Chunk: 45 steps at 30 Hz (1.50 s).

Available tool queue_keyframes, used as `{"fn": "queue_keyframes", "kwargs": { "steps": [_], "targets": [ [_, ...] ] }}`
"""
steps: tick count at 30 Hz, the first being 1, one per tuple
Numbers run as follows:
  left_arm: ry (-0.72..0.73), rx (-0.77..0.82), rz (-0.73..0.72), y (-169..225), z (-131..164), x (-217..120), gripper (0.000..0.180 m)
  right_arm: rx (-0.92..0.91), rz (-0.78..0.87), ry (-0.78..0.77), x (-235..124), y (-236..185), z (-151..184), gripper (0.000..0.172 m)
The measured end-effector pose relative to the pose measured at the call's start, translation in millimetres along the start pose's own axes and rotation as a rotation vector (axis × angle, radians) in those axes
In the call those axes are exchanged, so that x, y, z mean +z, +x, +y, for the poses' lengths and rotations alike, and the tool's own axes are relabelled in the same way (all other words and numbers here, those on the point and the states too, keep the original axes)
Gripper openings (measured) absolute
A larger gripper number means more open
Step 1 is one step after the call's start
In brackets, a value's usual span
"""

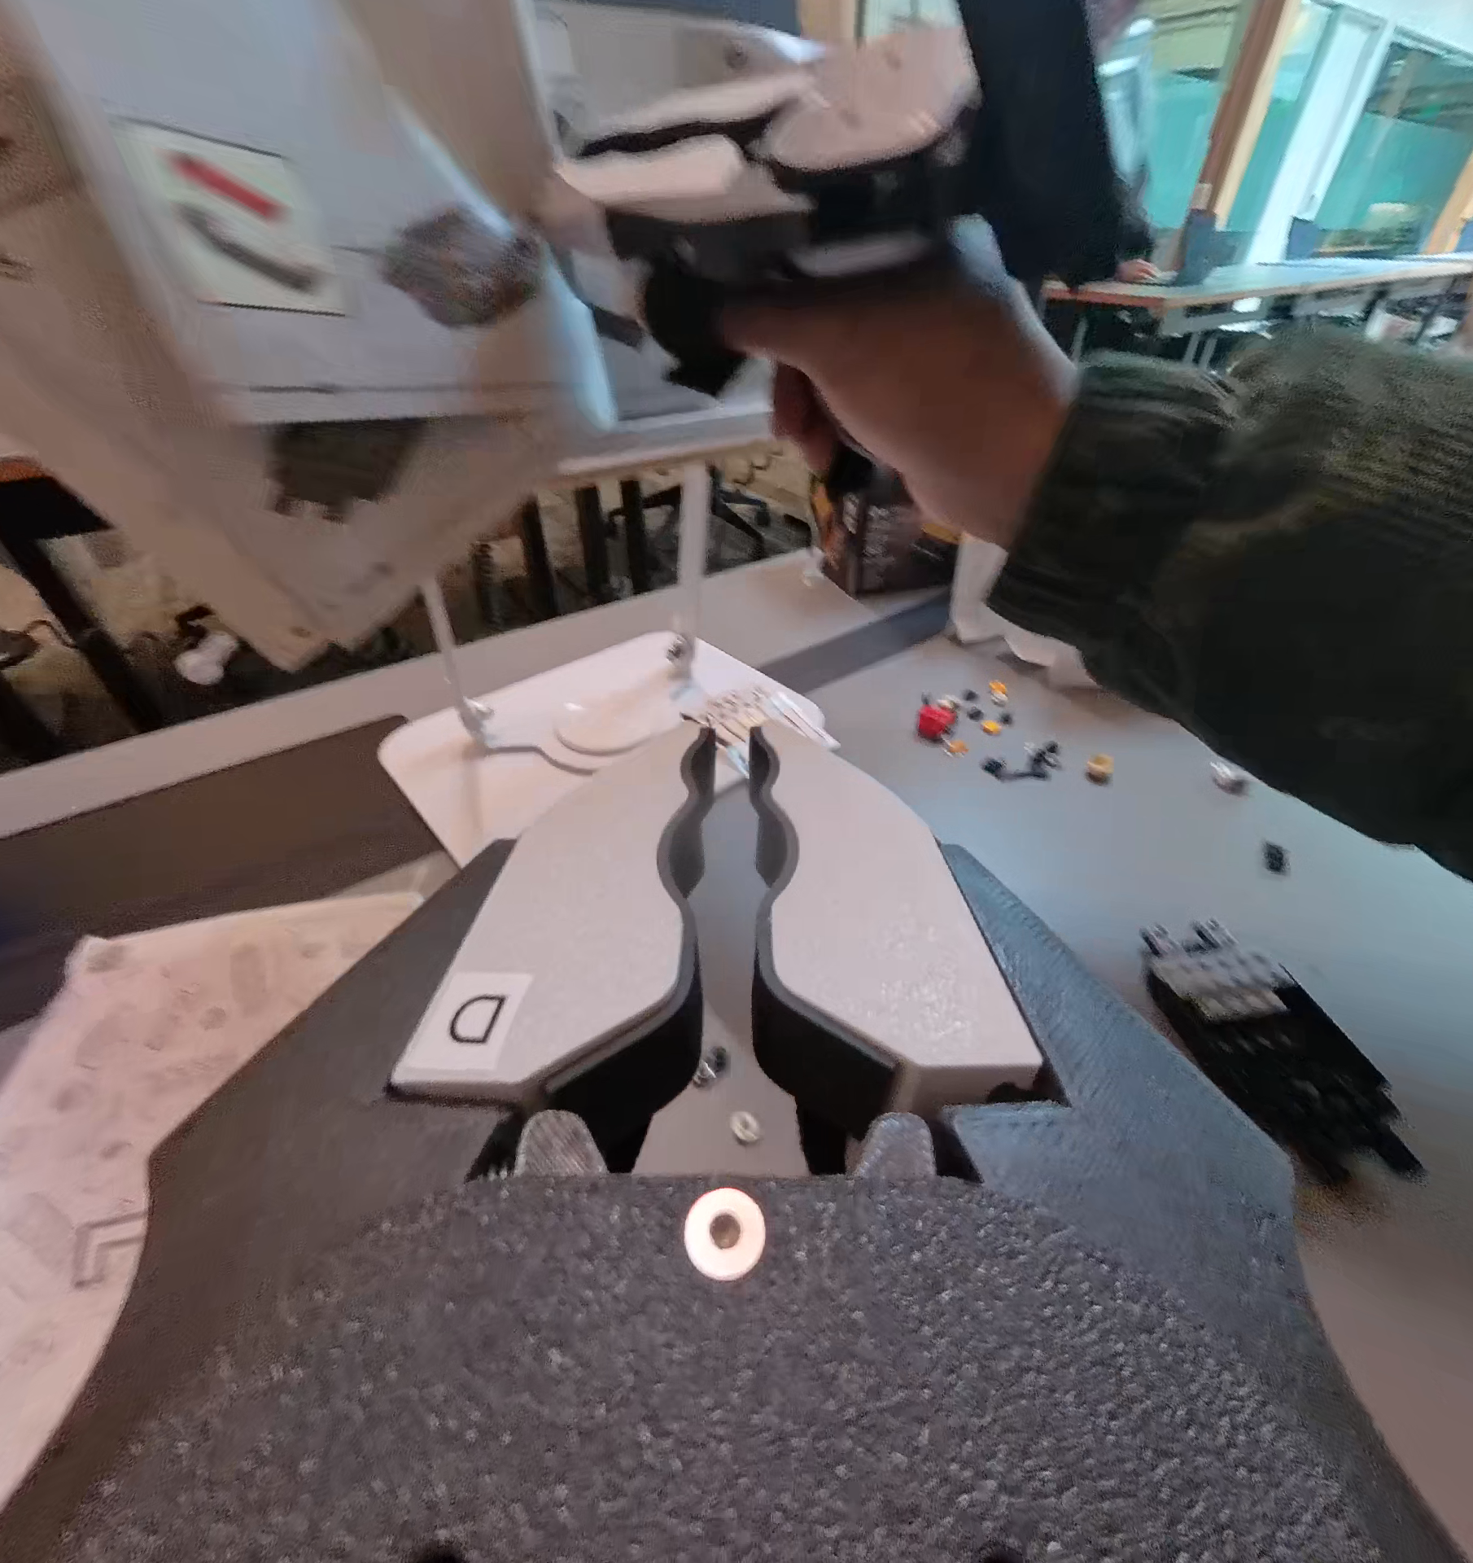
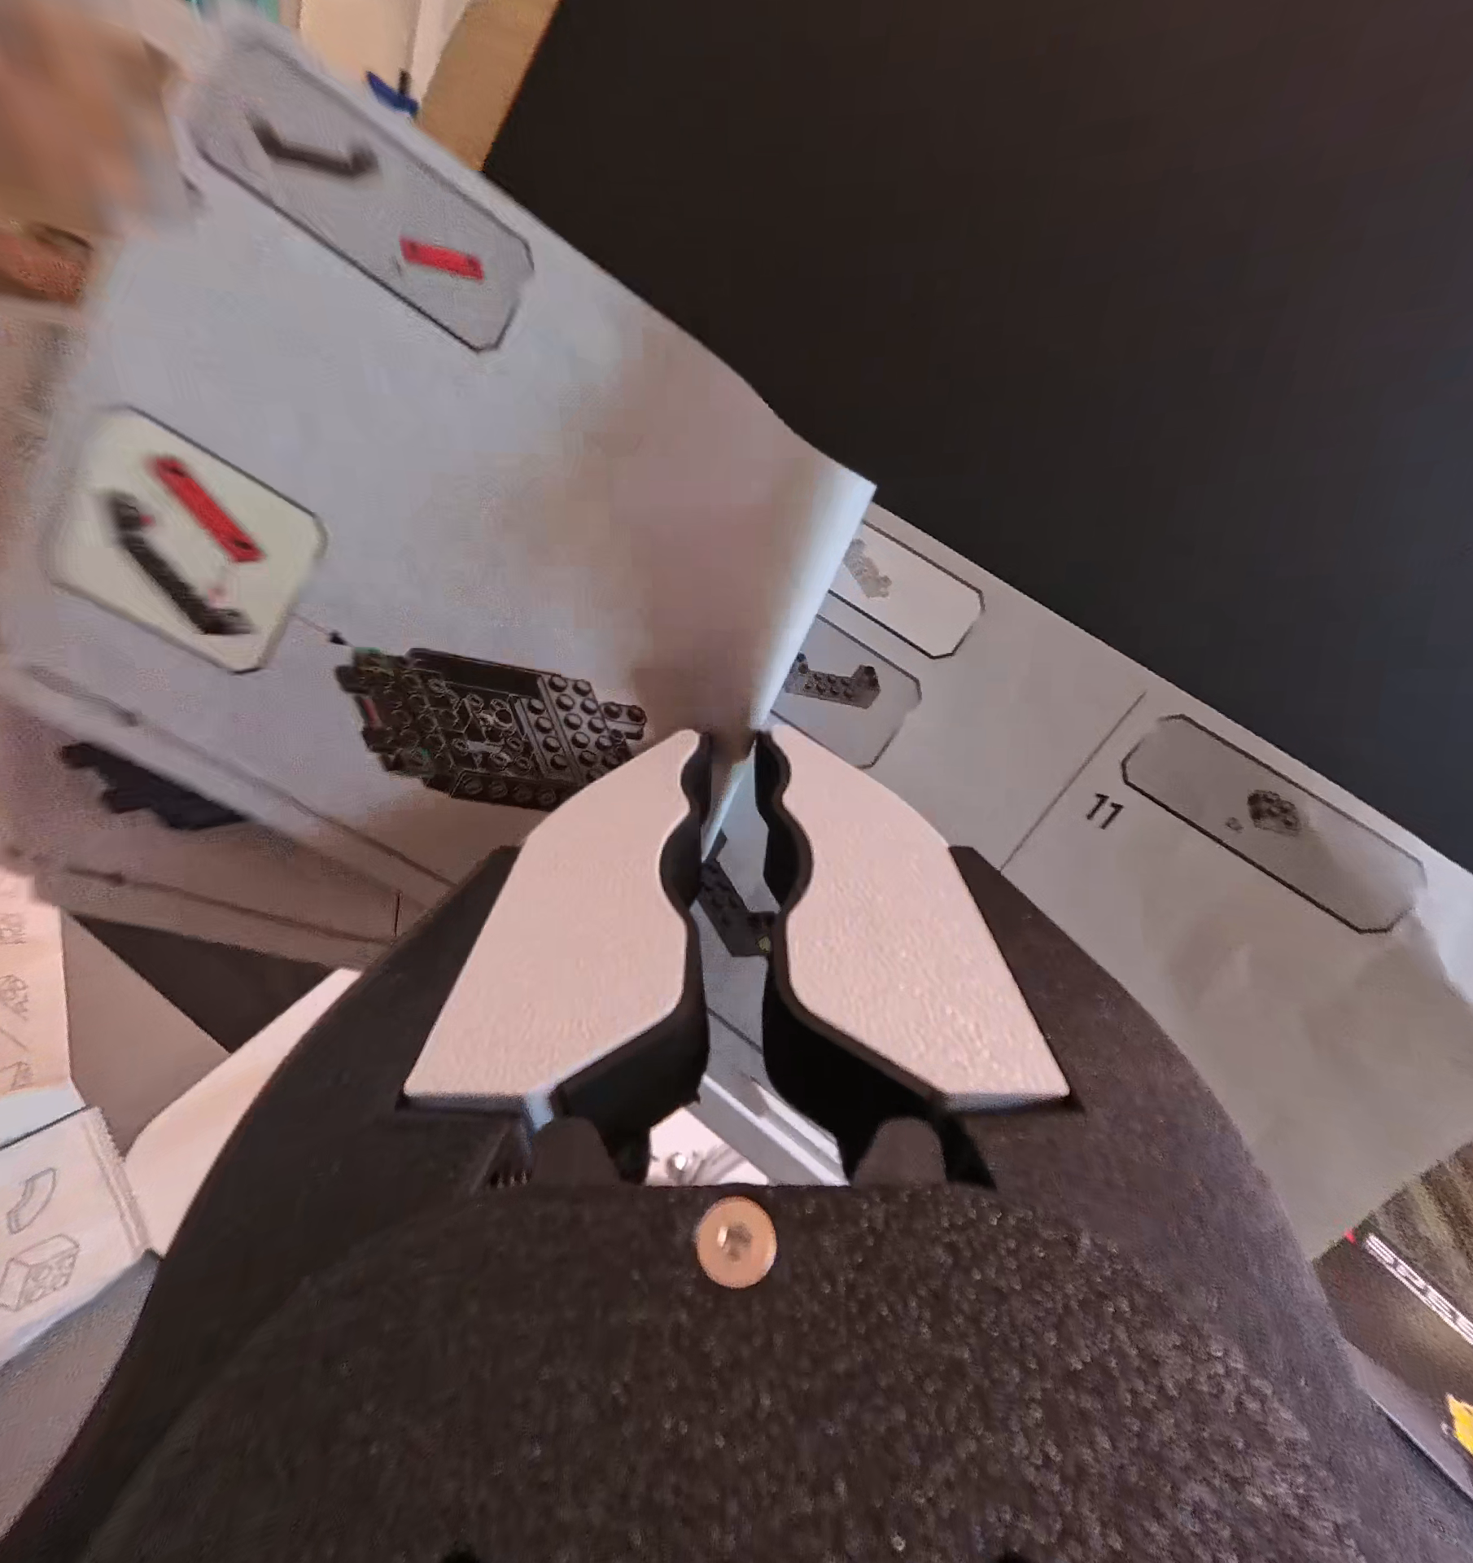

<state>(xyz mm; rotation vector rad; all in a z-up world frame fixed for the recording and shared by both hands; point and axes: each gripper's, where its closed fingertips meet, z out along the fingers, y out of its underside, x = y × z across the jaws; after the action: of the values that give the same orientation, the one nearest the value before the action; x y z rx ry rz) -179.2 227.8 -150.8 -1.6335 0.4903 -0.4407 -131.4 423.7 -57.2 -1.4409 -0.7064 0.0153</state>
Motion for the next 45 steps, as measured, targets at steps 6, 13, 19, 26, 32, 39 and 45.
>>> {"fn": "queue_keyframes", "kwargs": {
  "steps": [6, 13, 19, 26, 32, 39, 45],
  "targets": [
    [0.084, -0.173, -0.008, -52.3, -54.9, 34.0, 0.041, 0.059, -0.026, -0.005, 0.2, 6.5, 4.4, 0.005],
    [0.141, -0.06, 0.0, -48.6, -97.6, 60.7, 0.037, 0.126, -0.08, -0.02, 1.6, 5.6, 5.9, 0.004],
    [0.029, -0.16, -0.206, -88.3, -88.3, 74.4, 0.054, 0.152, -0.087, -0.025, 1.7, 8.4, 9.4, 0.003],
    [0.145, -0.174, -0.137, -81.1, -101.5, 78.7, 0.036, 0.184, -0.099, -0.025, 3.0, 10.5, 13.0, 0.002],
    [0.185, 0.028, -0.006, -42.3, -127.9, 91.8, 0.0, 0.266, -0.146, 0.004, -3.9, 13.5, 9.8, 0.01],
    [0.121, 0.256, 0.043, 1.3, -116.8, 121.2, 0.0, 0.589, -0.396, 0.377, -86.9, 45.9, -49.6, 0.053],
    [0.086, 0.345, 0.128, 35.7, -105.5, 138.7, 0.0, 0.271, -0.539, 0.204, -102.1, 14.9, -47.0, 0.079]
  ]
}}
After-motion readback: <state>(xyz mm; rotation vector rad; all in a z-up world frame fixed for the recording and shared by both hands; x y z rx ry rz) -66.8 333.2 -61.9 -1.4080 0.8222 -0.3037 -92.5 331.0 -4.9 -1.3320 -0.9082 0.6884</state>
